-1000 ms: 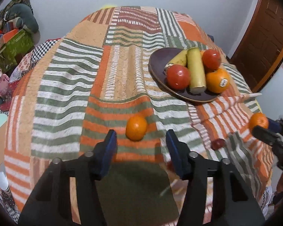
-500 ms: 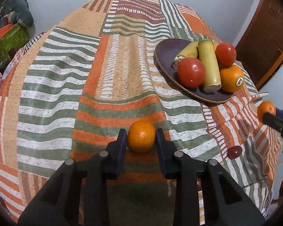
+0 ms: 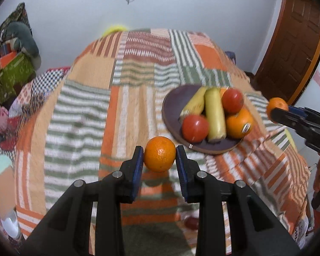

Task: Organize fruits
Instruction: 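Carry both mandarins over the purple plate and open both tools to release them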

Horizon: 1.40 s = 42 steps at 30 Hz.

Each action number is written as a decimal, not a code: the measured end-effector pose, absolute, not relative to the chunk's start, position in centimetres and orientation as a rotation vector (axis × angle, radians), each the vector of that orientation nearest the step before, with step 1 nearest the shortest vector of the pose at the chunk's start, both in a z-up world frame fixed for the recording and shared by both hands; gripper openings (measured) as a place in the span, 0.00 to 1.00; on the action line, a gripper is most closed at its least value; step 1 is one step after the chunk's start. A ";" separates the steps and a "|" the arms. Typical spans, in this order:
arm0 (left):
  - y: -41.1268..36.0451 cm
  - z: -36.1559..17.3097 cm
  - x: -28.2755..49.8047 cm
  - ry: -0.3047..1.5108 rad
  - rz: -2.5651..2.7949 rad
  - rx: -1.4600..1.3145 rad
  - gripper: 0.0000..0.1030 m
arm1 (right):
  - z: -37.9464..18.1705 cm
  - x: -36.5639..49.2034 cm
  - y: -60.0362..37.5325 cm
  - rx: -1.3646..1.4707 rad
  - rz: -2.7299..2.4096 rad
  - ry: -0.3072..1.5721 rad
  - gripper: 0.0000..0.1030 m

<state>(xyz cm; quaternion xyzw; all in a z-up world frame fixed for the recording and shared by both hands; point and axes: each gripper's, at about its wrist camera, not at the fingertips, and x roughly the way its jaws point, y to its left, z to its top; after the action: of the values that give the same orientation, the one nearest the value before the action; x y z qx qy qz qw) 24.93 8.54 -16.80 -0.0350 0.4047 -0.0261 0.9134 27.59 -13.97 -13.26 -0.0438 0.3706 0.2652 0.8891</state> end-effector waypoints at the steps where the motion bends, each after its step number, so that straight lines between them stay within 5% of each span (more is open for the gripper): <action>1: 8.4 -16.3 25.2 0.821 -0.055 -0.064 0.30 | -12.9 28.0 -13.7 -0.095 0.550 0.758 0.34; 16: 6.9 -13.9 31.5 0.755 -0.076 -0.041 0.30 | -11.3 33.3 -9.6 -0.141 0.578 0.683 0.34; 42: 7.2 -22.0 38.4 0.919 -0.115 -0.093 0.30 | -17.6 38.8 -4.4 -0.193 0.588 0.887 0.34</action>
<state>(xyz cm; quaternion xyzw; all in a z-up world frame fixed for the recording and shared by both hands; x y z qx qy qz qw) 38.38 7.17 -22.01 -0.0449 0.4431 -0.0557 0.8936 38.77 -4.43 -17.58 -0.0919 0.4223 0.2799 0.8572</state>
